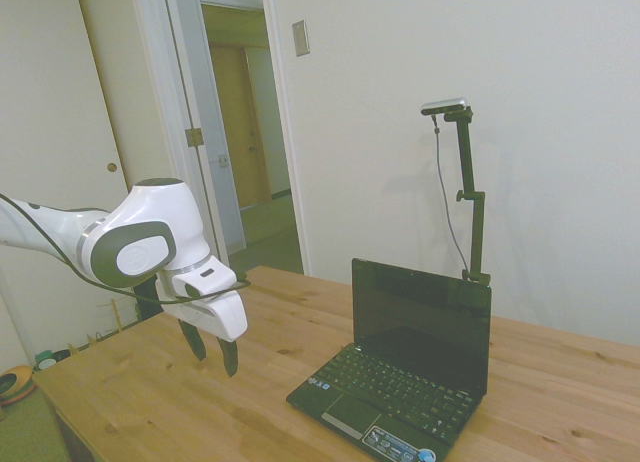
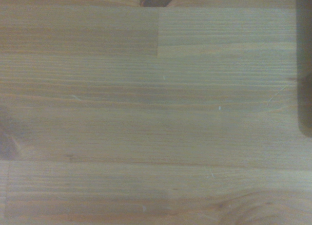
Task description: Close the laptop
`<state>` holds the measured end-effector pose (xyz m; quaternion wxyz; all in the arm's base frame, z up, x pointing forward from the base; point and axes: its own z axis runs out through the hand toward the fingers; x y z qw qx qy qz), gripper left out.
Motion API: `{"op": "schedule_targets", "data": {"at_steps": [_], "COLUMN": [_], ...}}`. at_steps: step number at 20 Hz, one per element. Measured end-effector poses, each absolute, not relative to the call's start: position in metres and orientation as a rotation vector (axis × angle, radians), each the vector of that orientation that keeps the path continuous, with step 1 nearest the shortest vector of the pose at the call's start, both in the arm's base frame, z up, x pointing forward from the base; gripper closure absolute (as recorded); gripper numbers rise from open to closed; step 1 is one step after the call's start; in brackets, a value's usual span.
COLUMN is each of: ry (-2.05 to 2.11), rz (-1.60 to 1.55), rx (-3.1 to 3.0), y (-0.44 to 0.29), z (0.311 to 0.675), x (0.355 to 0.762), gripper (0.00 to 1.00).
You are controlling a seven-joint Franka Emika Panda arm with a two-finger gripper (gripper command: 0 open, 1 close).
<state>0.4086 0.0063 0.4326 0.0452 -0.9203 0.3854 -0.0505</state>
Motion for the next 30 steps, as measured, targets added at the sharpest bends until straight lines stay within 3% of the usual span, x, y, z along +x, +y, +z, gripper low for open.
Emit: {"op": "schedule_targets", "data": {"at_steps": [5,15,20,24,30], "ry": [1.215,1.347,1.390,1.442,1.473], "rz": [-0.258,-0.636,-0.762,-0.809,-0.749], "rx": [-2.863,-2.807,-2.757,-2.726,-2.636], "y": [-0.023,-0.117,-0.152,-0.182,-0.219], "z": [0.448,0.566,0.606,0.620,0.607], "x": [0.421,0.510,0.561,0.595,0.643], "gripper": [0.00,0.00,0.00,0.00,0.00]}}
